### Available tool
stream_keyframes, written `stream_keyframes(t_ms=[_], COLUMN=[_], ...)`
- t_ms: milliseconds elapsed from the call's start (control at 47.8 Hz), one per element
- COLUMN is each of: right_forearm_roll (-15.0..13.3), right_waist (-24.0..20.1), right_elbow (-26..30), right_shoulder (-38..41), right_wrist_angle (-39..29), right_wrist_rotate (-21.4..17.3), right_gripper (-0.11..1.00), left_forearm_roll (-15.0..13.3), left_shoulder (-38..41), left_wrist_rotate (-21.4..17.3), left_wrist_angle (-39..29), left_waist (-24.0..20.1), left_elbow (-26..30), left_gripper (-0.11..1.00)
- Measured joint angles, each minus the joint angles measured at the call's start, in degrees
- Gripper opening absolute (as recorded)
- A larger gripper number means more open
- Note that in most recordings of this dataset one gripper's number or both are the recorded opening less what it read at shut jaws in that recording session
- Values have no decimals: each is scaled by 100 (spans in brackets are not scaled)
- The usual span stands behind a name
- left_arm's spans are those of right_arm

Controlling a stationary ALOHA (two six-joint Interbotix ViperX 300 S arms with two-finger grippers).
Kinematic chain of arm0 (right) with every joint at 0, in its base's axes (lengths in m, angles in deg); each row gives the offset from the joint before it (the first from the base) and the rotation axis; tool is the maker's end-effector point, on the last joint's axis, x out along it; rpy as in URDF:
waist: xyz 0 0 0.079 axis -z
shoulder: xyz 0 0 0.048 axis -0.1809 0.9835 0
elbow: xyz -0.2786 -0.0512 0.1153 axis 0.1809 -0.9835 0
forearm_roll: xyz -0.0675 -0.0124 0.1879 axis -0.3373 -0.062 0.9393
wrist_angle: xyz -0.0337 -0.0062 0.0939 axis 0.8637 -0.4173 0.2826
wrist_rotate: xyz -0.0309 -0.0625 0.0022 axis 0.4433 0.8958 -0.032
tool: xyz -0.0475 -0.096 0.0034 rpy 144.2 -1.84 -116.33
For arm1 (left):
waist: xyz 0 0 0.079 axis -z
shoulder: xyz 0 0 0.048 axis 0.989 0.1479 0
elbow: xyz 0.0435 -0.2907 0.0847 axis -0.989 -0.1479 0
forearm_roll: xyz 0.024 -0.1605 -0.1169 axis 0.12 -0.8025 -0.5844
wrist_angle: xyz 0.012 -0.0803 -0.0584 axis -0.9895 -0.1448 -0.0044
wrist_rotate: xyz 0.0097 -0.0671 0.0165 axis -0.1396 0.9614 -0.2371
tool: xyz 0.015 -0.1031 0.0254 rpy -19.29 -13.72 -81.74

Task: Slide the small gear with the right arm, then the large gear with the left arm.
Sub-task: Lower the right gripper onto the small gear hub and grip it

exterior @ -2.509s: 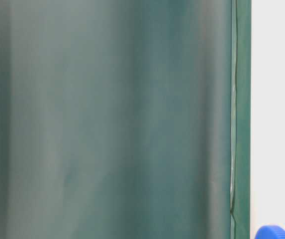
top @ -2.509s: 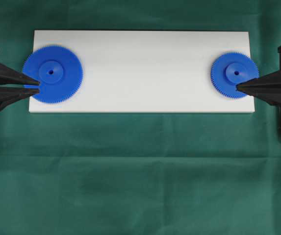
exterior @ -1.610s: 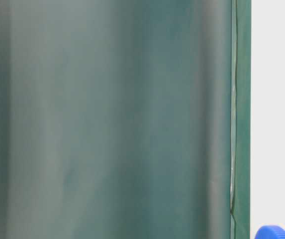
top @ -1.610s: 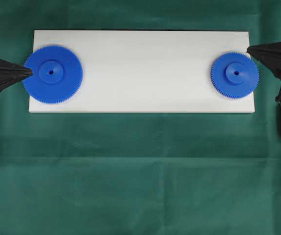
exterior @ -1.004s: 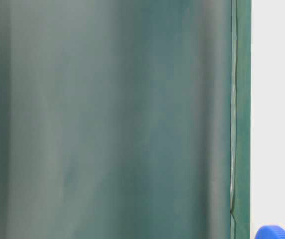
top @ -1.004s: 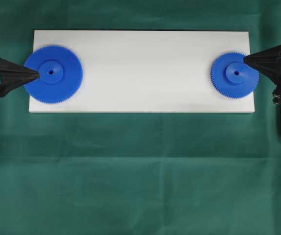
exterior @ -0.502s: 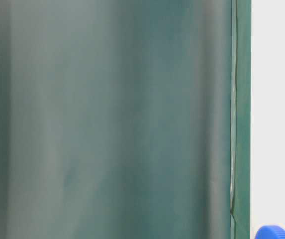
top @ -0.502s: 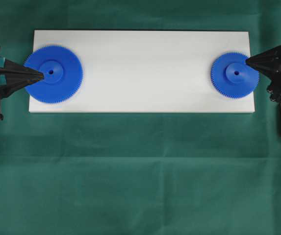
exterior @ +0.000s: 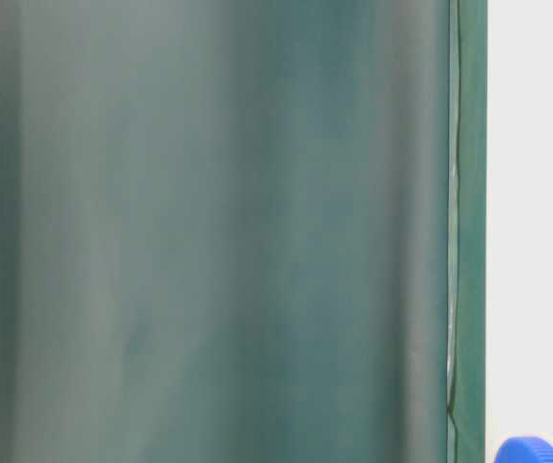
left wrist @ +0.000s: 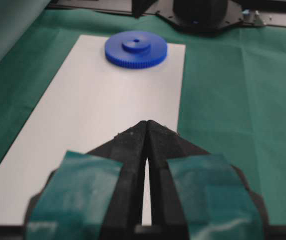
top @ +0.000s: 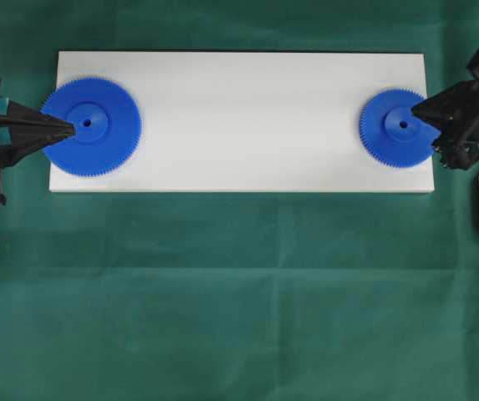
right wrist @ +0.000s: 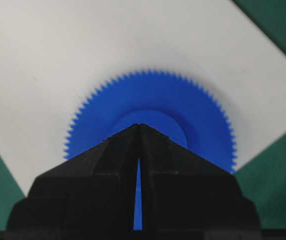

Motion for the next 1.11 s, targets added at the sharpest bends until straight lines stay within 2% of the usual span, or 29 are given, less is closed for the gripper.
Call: stream_keyframes(t_ms=[188, 711, 1108], right_forearm_roll=[-79, -79, -88], right_waist=[44, 53, 53], right_elbow=[-9, -114, -79], right_shoulder=[404, 1257, 1441], right_wrist_angle=[167, 932, 870], right_wrist_rotate=[-70, -132, -264], right_gripper=[50, 50, 50], left_forearm_roll=[0, 0, 0], left_shoulder=[0, 0, 9], left_wrist_rotate=[0, -9, -9], left_wrist_angle=[0, 9, 9], left_waist=[0, 0, 0], left_elbow=[0, 9, 9], left_gripper=[0, 0, 0])
